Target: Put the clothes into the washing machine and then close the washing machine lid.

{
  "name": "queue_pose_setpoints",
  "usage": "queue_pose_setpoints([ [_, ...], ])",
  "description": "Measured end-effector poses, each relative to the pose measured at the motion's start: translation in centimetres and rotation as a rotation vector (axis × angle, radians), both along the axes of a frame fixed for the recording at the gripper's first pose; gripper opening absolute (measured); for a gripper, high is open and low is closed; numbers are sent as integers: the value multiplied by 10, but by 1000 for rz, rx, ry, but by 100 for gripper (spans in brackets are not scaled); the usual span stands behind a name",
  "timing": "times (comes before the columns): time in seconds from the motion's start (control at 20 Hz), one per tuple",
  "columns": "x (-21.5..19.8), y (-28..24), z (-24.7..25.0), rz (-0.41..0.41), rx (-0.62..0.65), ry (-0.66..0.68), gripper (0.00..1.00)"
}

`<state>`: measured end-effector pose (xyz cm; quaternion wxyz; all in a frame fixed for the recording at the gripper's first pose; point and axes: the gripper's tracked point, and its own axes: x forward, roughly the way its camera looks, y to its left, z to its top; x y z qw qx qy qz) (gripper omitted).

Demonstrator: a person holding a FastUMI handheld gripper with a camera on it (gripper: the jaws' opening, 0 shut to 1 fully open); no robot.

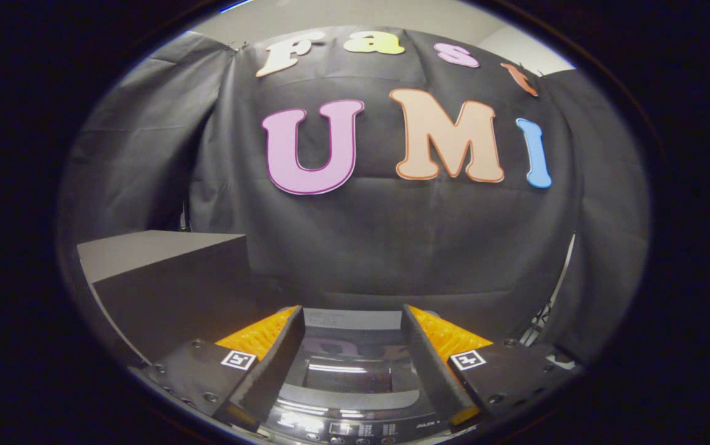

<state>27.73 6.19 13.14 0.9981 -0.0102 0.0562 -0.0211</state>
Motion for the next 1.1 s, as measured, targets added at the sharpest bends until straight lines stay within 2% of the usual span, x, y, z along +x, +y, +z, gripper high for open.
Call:
queue_pose_setpoints([
  [0.7,-170,-53,-43,-10,-56,-118,98],
  [0.85,-206,-65,-60,-31,-30,-111,98],
  [1.1,-250,-66,-84,1,30,-117,98],
])
